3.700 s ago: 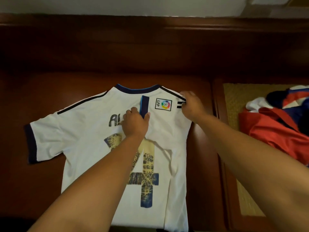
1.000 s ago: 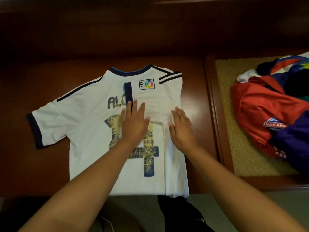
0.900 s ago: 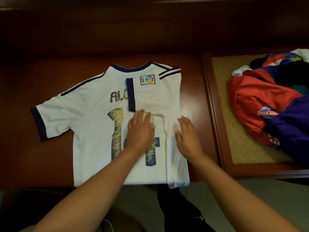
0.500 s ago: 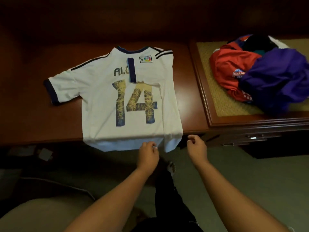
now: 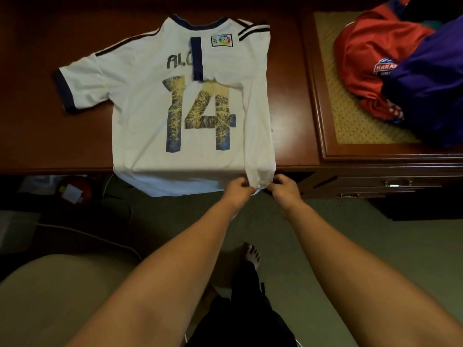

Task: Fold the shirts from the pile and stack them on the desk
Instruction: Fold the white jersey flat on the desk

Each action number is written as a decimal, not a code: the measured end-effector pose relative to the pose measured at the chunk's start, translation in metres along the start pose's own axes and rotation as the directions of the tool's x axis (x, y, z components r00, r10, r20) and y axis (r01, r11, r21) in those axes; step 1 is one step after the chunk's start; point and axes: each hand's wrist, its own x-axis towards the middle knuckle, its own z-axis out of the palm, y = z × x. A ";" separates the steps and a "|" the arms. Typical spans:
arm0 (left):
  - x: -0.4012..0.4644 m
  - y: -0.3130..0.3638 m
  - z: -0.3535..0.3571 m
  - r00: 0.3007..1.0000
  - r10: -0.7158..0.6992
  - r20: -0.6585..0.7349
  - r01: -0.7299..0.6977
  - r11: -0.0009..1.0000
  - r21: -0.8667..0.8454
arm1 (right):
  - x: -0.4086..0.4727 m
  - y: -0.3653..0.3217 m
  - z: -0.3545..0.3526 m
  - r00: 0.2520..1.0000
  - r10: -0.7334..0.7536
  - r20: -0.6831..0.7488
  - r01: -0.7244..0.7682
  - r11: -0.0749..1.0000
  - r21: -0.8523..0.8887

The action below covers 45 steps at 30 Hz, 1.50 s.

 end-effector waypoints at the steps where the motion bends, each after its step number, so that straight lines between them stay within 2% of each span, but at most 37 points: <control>1: 0.000 -0.003 0.000 0.999 0.008 -0.047 -0.006 0.999 0.048 | -0.001 0.002 -0.001 0.999 -0.034 -0.005 0.034 0.999 -0.036; 5: -0.008 -0.012 -0.007 0.977 -0.011 -0.212 0.045 0.986 0.159 | -0.008 0.006 -0.005 0.996 -0.090 -0.007 0.089 0.993 -0.076; 11: -0.049 -0.013 -0.043 0.976 0.042 -0.214 -0.005 0.985 0.170 | -0.051 0.001 0.001 0.970 -0.218 -0.109 0.189 0.954 -0.233; 17: -0.115 -0.024 -0.102 0.957 0.105 -0.269 -0.075 0.990 0.120 | -0.118 -0.028 0.028 0.958 -0.284 -0.044 0.261 0.924 -0.278; 24: -0.146 -0.014 -0.180 0.894 0.149 -0.422 -0.106 0.987 0.124 | -0.147 -0.095 0.080 0.902 -0.432 0.015 0.406 0.835 -0.373; 30: -0.114 0.022 -0.243 0.868 0.169 -0.467 -0.125 0.985 0.122 | -0.122 -0.148 0.120 0.890 -0.448 0.089 0.446 0.813 -0.374; 35: -0.059 0.053 -0.297 0.870 0.179 -0.460 -0.110 0.979 0.172 | -0.064 -0.198 0.162 0.891 -0.434 0.133 0.448 0.793 -0.414; 39: -0.014 0.067 -0.342 0.864 0.131 -0.487 -0.021 0.974 0.225 | -0.022 -0.240 0.199 0.889 -0.420 0.181 0.456 0.785 -0.420; 45: 0.031 0.075 -0.389 0.815 -0.017 -0.580 0.149 0.972 0.180 | 0.026 -0.291 0.234 0.874 -0.412 0.259 0.486 0.767 -0.420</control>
